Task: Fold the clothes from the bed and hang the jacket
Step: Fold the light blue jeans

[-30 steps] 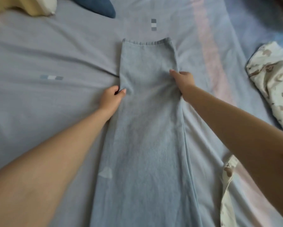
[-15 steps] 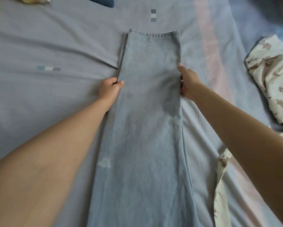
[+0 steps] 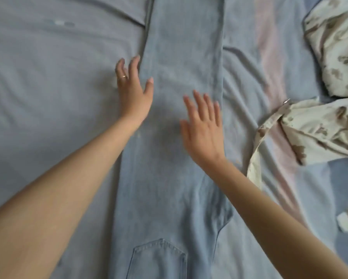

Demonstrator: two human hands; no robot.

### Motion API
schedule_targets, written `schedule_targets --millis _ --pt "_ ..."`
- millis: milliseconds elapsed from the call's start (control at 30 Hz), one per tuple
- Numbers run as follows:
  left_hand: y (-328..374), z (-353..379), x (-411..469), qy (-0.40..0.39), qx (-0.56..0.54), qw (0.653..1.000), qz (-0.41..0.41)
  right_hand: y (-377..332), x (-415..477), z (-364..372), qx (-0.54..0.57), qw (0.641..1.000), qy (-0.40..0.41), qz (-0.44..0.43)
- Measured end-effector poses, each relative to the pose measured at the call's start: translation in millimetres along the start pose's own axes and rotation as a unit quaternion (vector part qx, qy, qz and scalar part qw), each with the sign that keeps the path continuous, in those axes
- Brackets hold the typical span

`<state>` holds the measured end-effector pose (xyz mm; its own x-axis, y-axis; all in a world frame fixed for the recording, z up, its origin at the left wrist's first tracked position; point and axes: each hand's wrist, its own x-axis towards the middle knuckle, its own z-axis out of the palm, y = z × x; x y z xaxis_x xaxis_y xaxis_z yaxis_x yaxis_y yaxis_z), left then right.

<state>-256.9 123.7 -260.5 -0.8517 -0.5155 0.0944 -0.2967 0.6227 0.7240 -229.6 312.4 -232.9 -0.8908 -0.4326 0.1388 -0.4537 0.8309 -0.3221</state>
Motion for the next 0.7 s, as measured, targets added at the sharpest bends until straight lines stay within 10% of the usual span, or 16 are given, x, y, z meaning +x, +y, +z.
schedule_targets --millis 100,300,500,700 --pt "-19.9 -22.3 -117.3 -0.102 0.209 0.965 0.124 18.9 -63.1 14.3 -0.081 0.976 -0.123 -0.158" --pt "-63.0 -64.3 -229.8 -0.124 0.317 0.938 0.064 58.2 -127.3 -16.7 -0.108 0.966 -0.130 0.194" --pt "-48.1 -74.1 -326.0 -0.195 0.332 0.911 0.145 7.9 -213.2 -11.7 -0.087 0.960 -0.170 -0.206" --pt "-54.7 -103.2 -383.8 -0.177 0.221 0.959 0.008 10.0 -299.7 -23.1 -0.072 0.974 -0.213 0.028"
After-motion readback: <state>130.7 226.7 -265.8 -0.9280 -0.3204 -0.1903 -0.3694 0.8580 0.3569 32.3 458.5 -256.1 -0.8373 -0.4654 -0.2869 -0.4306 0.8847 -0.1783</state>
